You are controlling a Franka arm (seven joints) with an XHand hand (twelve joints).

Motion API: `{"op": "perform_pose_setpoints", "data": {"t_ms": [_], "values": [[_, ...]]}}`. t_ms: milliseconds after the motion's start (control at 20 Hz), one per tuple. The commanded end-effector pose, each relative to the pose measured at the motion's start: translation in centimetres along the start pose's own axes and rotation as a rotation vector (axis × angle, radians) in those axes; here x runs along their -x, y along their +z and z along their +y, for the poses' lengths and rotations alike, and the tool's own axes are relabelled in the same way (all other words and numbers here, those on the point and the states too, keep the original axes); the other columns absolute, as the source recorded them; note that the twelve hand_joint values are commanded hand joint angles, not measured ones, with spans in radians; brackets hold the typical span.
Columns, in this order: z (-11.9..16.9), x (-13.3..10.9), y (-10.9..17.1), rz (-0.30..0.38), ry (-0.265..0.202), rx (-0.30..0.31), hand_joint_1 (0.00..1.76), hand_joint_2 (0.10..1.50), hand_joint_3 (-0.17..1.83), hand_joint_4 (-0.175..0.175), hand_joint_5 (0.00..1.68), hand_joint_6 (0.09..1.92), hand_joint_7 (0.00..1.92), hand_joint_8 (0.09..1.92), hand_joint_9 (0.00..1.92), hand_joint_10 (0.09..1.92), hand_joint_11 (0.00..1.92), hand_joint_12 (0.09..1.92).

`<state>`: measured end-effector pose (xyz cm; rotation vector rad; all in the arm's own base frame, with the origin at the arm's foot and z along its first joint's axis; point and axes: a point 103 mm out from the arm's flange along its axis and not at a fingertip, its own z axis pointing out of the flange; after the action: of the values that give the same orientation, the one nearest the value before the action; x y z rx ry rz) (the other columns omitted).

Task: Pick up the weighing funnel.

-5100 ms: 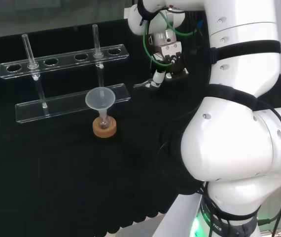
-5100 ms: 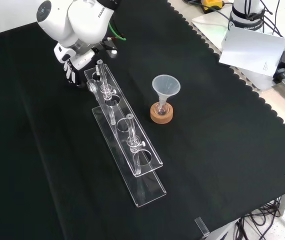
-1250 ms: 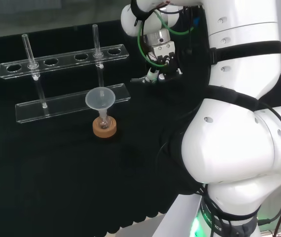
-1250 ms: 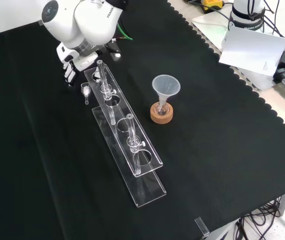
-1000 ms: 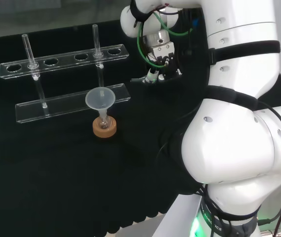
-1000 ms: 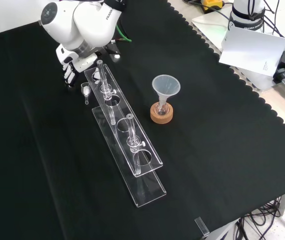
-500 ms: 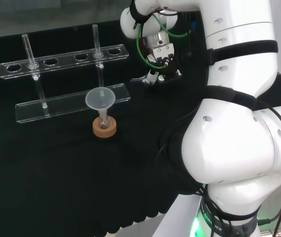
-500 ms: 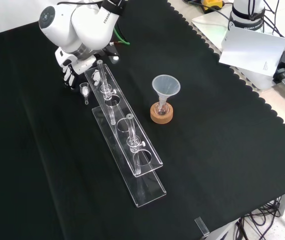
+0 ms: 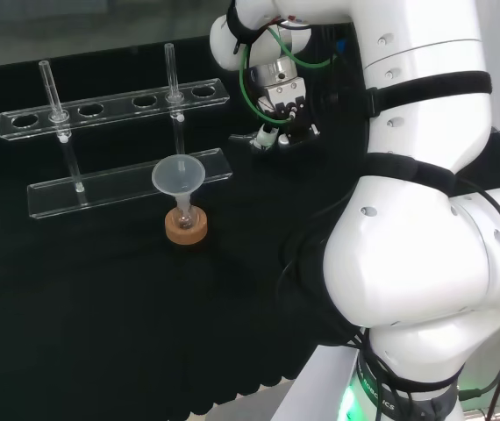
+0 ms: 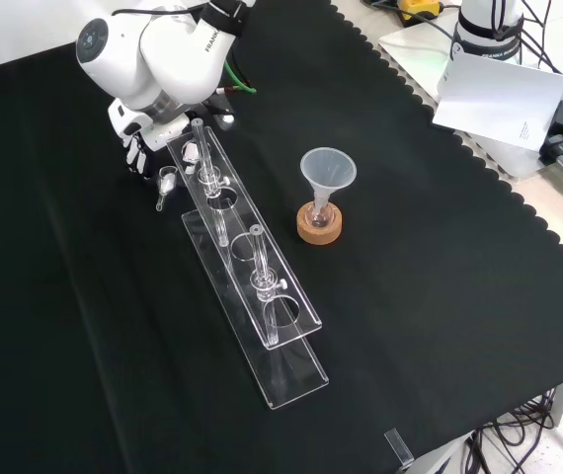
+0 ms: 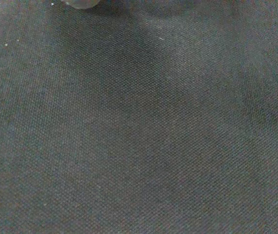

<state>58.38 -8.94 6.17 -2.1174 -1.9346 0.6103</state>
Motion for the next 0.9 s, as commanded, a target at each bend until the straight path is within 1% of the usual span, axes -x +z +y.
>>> {"op": "perform_pose_setpoints", "data": {"t_ms": [50,150,250,450,650,800,900], "values": [[-0.7,0.2,-0.8,-0.020,0.032,0.054,1.10,1.06,-0.17,0.170,1.27,0.52,0.73,0.62,0.96,0.45,0.71,1.14],[-1.1,0.5,-1.7,-0.005,0.040,0.062,1.11,1.05,-0.17,0.175,1.32,0.46,0.79,0.60,1.05,0.37,0.81,1.06],[-1.5,1.1,-2.8,0.007,0.044,0.071,1.11,1.05,-0.17,0.175,1.33,0.44,0.81,0.59,1.10,0.33,0.85,1.04],[-2.7,2.0,-4.6,0.020,0.055,0.096,1.11,1.05,-0.17,0.175,1.34,0.42,0.82,0.58,1.13,0.29,0.89,1.01],[-4.2,2.8,-5.7,0.026,0.071,0.115,1.11,1.05,-0.17,0.175,1.34,0.42,0.82,0.58,1.14,0.28,0.91,1.00],[-5.6,3.4,-6.1,0.029,0.086,0.122,1.11,1.05,-0.17,0.175,1.34,0.42,0.82,0.58,1.15,0.28,0.91,1.00],[-6.6,3.7,-6.3,0.028,0.096,0.113,1.11,1.05,-0.17,0.175,1.34,0.42,0.82,0.58,1.15,0.27,0.91,1.00]]}}
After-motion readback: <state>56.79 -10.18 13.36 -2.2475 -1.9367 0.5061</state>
